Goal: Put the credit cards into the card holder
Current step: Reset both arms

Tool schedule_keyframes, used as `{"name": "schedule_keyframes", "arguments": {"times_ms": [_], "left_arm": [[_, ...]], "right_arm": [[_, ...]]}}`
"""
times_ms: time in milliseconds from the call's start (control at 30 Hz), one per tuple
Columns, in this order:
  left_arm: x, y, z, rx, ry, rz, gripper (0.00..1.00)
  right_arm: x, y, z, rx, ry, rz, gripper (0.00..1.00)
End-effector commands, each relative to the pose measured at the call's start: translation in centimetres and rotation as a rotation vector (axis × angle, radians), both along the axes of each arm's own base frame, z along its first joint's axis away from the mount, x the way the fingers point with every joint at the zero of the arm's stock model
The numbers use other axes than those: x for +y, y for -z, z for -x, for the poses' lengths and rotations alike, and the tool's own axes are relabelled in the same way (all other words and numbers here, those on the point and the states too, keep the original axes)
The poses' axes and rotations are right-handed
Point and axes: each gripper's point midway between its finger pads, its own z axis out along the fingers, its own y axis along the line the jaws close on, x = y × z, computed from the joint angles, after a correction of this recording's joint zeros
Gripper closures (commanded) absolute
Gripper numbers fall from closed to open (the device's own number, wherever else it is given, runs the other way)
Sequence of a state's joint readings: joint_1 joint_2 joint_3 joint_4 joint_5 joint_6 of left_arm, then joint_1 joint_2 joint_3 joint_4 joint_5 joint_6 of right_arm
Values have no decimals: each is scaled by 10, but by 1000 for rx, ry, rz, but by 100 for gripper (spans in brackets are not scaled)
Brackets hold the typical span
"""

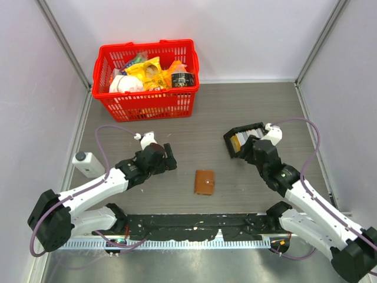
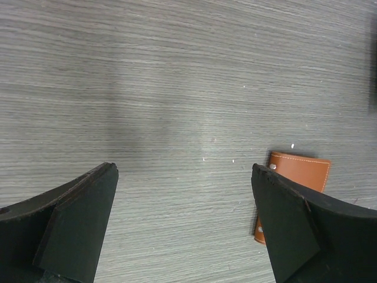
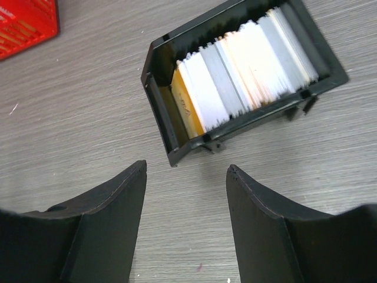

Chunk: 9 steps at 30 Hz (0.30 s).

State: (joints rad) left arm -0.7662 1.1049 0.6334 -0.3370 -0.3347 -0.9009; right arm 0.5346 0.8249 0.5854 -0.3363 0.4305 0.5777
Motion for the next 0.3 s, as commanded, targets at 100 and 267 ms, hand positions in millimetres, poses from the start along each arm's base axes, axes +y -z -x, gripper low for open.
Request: {"name": "schedule_keyframes", "arguments": {"times_ms": [100,267], "left_arm": [[18,-3,-6,-36,-48,-80,0],[28,-21,-13,-118,-72,-98,0]], "right_arm": [[-43,-16,4,-121,160,89,39],[-87,-41,6,-249,367,184,38]]}}
